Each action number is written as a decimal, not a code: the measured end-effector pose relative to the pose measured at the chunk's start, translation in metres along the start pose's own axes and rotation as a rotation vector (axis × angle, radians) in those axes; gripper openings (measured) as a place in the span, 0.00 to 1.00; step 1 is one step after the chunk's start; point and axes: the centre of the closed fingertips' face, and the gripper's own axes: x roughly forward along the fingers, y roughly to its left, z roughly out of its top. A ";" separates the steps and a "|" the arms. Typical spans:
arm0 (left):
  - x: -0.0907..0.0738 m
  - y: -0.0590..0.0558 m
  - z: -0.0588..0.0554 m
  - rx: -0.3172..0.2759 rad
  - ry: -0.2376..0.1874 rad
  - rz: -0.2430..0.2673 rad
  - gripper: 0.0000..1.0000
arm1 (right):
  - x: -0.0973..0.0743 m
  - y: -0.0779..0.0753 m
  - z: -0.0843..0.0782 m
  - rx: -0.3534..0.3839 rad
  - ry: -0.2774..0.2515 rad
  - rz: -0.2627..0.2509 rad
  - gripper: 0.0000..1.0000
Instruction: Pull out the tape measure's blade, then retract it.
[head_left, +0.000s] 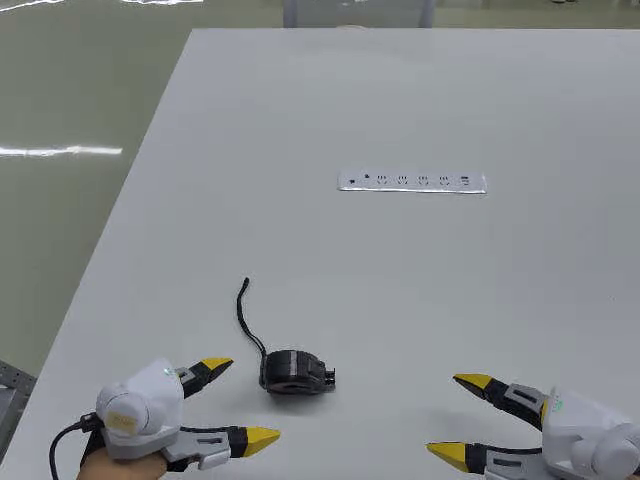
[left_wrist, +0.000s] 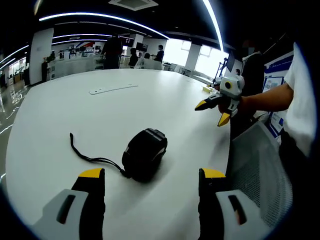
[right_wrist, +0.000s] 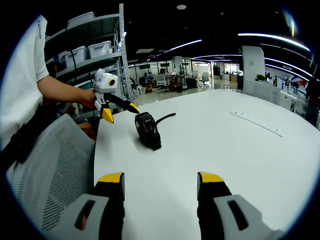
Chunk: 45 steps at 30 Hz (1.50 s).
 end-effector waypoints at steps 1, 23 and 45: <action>0.001 0.000 0.001 0.005 0.002 -0.003 0.75 | 0.001 0.000 0.000 0.000 0.002 0.002 0.59; 0.015 0.006 -0.004 0.137 0.072 -0.069 0.73 | 0.015 -0.002 0.001 -0.005 0.014 0.043 0.57; 0.034 0.014 -0.002 0.220 0.113 -0.112 0.69 | 0.030 -0.007 0.004 -0.006 0.016 0.075 0.57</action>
